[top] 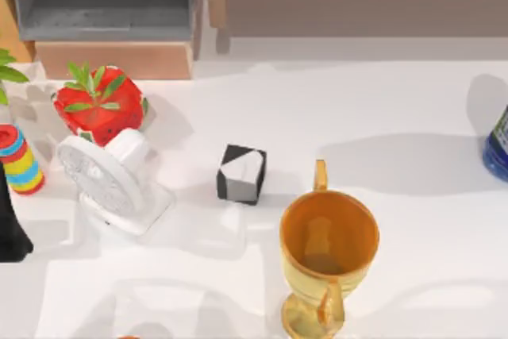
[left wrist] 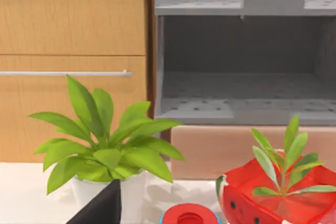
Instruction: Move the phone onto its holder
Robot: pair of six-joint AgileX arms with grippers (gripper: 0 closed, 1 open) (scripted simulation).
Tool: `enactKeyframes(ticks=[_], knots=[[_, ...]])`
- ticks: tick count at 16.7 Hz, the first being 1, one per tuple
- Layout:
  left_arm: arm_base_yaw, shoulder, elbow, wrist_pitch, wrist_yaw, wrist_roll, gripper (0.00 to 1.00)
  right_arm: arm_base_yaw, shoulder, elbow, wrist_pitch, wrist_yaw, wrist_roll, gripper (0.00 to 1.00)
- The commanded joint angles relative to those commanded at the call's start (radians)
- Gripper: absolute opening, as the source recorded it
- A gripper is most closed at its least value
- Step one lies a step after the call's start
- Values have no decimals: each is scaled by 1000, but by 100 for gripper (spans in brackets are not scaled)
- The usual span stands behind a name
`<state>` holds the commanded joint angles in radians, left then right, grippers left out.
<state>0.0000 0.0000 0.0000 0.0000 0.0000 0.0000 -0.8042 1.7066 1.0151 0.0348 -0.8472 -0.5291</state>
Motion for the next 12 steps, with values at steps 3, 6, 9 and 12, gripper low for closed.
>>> enactKeyframes(ticks=[3, 6, 9, 12], knots=[[0, 0, 0, 0, 0, 0, 100, 0, 0, 0, 0, 0, 0, 23], [0, 0, 0, 0, 0, 0, 100, 0, 0, 0, 0, 0, 0, 45], [0, 0, 0, 0, 0, 0, 100, 0, 0, 0, 0, 0, 0, 68], [0, 0, 0, 0, 0, 0, 100, 0, 0, 0, 0, 0, 0, 90]])
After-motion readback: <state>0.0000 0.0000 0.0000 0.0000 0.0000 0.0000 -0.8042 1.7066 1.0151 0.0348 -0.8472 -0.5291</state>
